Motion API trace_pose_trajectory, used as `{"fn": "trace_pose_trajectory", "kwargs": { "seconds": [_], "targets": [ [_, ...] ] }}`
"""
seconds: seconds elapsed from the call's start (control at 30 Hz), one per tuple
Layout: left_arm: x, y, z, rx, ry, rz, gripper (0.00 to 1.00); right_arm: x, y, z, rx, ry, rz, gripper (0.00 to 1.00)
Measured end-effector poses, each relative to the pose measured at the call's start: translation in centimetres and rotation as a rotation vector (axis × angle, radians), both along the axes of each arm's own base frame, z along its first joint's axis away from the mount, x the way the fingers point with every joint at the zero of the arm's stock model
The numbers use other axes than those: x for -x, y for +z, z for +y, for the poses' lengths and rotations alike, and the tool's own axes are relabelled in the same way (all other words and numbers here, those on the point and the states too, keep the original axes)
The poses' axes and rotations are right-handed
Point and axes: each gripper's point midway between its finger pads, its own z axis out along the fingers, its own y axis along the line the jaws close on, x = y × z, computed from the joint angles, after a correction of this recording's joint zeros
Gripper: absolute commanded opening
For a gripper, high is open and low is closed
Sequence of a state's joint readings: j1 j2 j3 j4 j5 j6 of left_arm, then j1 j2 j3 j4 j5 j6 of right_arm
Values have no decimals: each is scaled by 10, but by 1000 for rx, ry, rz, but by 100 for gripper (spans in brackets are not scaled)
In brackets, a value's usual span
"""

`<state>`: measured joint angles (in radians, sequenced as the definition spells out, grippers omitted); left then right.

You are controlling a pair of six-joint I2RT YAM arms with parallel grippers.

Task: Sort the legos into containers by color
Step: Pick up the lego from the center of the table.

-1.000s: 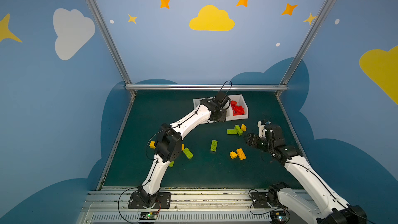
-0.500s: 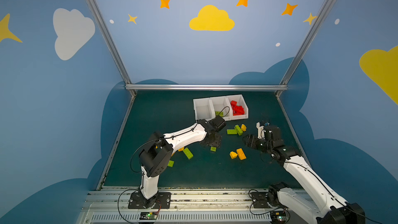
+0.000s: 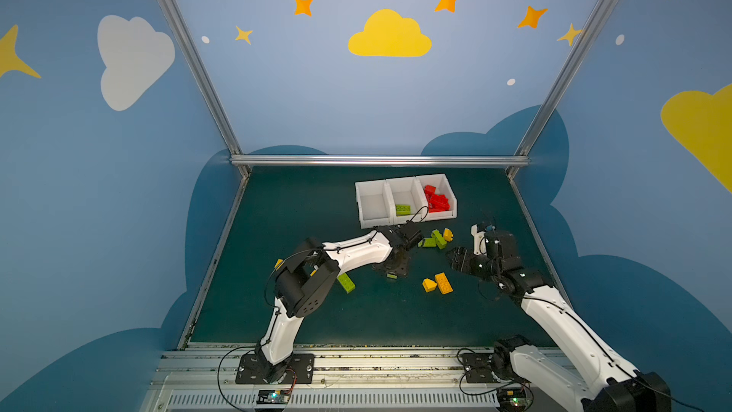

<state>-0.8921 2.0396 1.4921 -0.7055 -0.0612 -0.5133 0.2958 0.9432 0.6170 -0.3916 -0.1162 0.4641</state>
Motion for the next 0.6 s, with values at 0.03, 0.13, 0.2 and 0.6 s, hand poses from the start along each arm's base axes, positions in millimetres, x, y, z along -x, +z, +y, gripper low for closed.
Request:
{"fn": "trace_pose_trajectory", "kwargs": {
  "seconds": [0.03,0.13,0.2,0.6],
  "targets": [
    [1,-1,-1,0,-2,0,58,0,0,0,0,0,1,80],
    [2,-2,-3,1,-4,0,47,0,-1,0,1,0,1,80],
    [2,-2,-4,2,-6,-1,42,0,-1,0,1,0,2,80],
    [-3,6,-12,23,-13,-20,48,2,-4,-1,3,0,8,80]
  ]
}}
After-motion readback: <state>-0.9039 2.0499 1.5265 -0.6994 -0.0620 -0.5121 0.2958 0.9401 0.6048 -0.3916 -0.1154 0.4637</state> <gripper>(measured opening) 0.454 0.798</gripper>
